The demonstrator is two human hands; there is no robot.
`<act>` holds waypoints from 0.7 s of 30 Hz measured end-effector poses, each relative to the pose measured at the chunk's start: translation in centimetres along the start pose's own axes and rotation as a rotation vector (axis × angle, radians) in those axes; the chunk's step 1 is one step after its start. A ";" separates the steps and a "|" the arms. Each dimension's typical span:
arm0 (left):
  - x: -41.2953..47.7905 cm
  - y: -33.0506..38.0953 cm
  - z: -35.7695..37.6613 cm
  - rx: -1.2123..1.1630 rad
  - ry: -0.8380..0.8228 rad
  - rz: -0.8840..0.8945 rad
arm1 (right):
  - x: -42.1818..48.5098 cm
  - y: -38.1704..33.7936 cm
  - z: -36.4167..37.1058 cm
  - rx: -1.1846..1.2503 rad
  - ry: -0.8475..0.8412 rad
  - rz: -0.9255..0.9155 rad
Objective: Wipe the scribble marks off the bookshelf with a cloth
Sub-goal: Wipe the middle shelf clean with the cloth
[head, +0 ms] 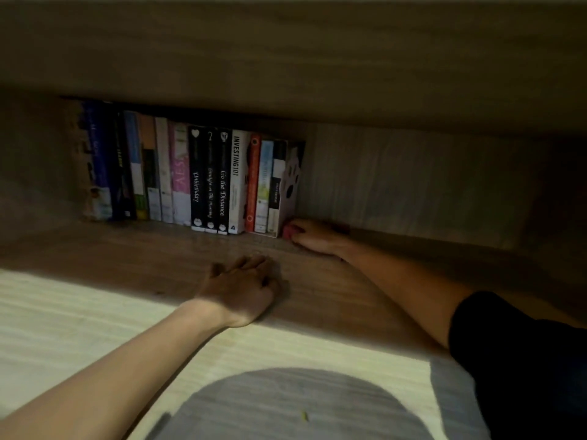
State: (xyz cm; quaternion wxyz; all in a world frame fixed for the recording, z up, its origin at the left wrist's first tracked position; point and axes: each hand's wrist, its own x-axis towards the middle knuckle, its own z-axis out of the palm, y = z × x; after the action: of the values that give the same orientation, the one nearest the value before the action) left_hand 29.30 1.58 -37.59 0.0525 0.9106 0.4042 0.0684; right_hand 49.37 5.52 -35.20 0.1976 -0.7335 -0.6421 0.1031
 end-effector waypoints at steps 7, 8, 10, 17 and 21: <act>0.4 -0.1 0.4 -0.019 0.052 -0.120 | -8.0 2.0 -2.0 0.333 -0.234 -0.174; 0.3 -0.1 0.4 -0.013 0.041 -0.113 | -7.4 3.0 -2.1 0.326 -0.142 -0.152; 0.2 -0.2 0.4 -0.004 0.028 -0.090 | -4.8 4.7 -2.1 0.192 0.016 -0.059; 0.8 -0.6 0.5 -0.004 0.031 -0.070 | 2.8 4.0 -0.1 -0.252 0.057 0.216; 0.8 -0.8 0.5 -0.019 0.032 -0.070 | -2.3 -1.2 1.0 -0.148 -0.086 -0.079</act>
State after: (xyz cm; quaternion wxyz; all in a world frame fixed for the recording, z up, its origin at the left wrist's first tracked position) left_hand 29.35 2.68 -38.14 0.0572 0.8940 0.4361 0.0851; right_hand 47.54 3.51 -35.88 0.1191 -0.7150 -0.6844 0.0791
